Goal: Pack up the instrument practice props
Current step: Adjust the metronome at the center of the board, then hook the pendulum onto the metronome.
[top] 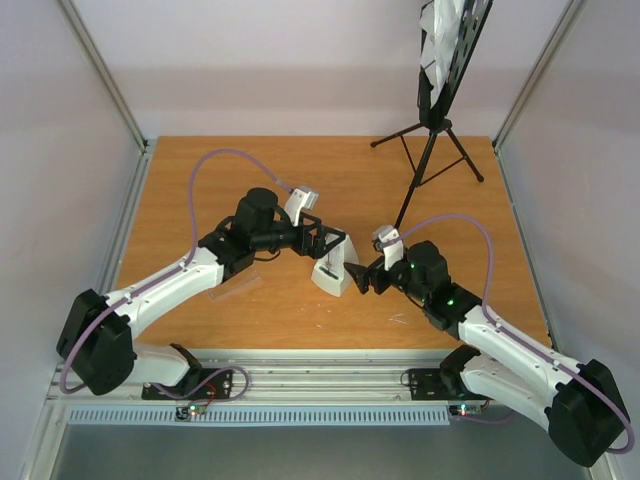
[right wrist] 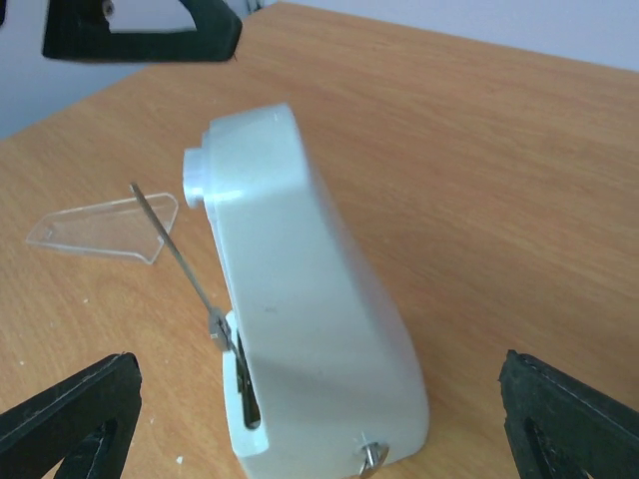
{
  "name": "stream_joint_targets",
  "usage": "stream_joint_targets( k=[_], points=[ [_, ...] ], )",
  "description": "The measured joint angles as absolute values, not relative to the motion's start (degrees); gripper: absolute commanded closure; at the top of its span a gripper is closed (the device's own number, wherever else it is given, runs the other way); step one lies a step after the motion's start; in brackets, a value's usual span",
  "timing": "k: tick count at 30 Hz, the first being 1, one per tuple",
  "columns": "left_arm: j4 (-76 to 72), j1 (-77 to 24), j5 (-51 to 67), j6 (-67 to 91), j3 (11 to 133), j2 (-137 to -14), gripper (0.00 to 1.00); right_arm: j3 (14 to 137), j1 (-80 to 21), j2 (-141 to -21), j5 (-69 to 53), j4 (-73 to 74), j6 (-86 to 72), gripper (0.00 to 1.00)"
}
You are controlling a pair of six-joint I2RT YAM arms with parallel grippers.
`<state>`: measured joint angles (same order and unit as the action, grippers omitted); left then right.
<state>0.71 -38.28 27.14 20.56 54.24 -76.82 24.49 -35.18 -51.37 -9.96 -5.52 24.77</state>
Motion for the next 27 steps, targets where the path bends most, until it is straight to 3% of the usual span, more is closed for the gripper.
stream_joint_targets(
  k=[10, 27],
  points=[
    [-0.3, -37.5, 27.9, 23.6, 54.2, -77.5, 0.04, 31.4, -34.5, -57.5, -15.4, -5.8, 30.1, 0.01],
    [-1.6, -35.0, 29.1, 27.0, 54.0, -79.6, 0.08, 31.7, -34.5, -67.4, -17.5, -14.1, 35.8, 0.01]
  ],
)
